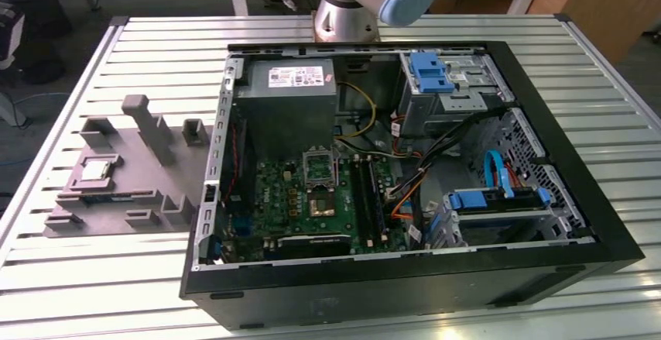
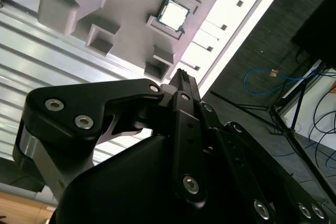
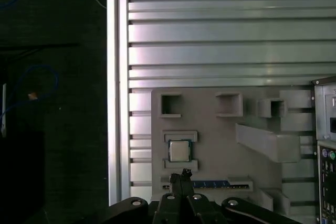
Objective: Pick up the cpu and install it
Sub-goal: 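Reach for the cpu, then pick up the cpu and move it towards the insertion slot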
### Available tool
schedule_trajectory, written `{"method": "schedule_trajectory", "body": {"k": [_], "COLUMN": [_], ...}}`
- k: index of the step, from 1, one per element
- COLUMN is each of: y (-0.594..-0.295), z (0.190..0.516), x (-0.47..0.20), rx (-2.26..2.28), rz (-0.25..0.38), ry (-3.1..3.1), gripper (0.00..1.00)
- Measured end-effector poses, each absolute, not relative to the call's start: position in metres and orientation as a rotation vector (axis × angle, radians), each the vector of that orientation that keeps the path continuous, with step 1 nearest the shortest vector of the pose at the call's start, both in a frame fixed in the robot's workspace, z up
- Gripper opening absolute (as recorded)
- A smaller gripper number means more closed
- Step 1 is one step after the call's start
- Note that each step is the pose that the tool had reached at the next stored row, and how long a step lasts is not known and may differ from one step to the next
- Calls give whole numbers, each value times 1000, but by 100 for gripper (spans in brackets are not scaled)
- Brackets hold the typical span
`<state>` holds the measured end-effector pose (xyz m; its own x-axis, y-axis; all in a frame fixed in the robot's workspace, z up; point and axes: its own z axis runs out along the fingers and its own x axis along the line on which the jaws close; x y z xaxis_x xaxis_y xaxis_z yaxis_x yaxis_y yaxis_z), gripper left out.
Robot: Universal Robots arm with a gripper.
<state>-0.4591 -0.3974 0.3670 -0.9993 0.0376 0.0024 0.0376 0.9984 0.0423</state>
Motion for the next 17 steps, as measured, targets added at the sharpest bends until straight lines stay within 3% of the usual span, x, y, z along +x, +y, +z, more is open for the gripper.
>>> {"method": "schedule_trajectory", "body": {"k": [17], "y": [-397], "z": [367], "x": [-461], "rx": [-59], "rz": [-66], "ry": [-3139], "gripper": [11]}}
